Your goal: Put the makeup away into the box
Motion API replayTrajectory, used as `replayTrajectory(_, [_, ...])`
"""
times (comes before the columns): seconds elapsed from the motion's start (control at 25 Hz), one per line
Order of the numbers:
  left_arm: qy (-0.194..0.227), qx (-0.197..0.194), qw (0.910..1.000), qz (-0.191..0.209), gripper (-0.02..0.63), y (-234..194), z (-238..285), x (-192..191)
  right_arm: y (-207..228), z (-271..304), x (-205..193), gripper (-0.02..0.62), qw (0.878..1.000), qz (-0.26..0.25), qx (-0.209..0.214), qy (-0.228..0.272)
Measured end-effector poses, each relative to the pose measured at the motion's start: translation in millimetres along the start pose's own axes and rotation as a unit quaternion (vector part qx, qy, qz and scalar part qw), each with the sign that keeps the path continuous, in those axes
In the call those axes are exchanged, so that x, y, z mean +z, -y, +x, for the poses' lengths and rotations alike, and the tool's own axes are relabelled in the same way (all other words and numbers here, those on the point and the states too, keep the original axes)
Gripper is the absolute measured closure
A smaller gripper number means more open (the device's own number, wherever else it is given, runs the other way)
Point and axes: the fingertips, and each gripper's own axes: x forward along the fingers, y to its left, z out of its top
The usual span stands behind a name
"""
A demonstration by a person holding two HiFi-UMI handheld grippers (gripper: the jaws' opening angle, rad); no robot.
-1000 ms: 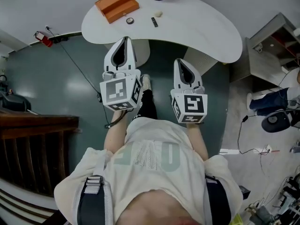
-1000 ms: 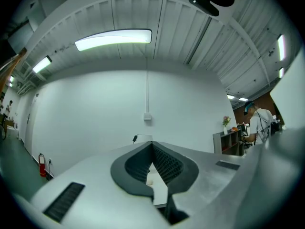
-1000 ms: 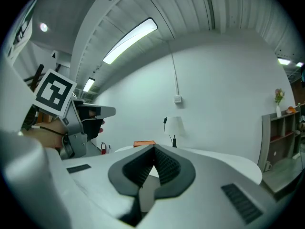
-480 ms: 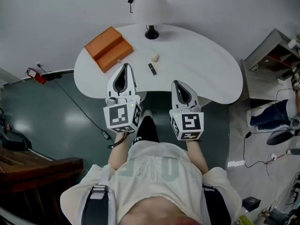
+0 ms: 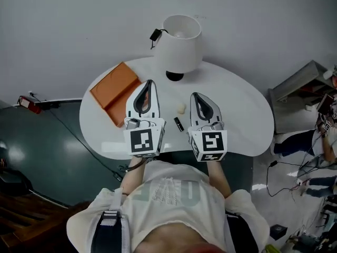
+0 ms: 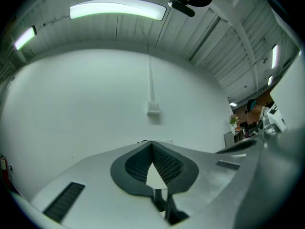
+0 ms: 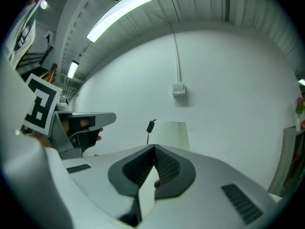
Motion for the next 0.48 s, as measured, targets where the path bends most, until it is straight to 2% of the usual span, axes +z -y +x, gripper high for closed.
replayTrajectory(0.2, [-0.036,-0.016,0.9992,0.001,0.598,-18.2,45.8,-18.6,4.6,57.3,22.2,0.591,1.0,0.004,0.002,0.005])
replayTrajectory(0.36, [-0.053,-0.012,0.9985,-0.01,0.598,-16.7,56.4,-33.3,7.8,75.1,15.3,0.591,1.0,-0.005,0.021,-0.009])
replayTrajectory(0.48, [-0.046,-0.001,0.9988,-0.016,0.598,-18.5,58.5,-37.8,9.1,86.5,5.8,0.591,0.999,-0.002,0.044,-0.013])
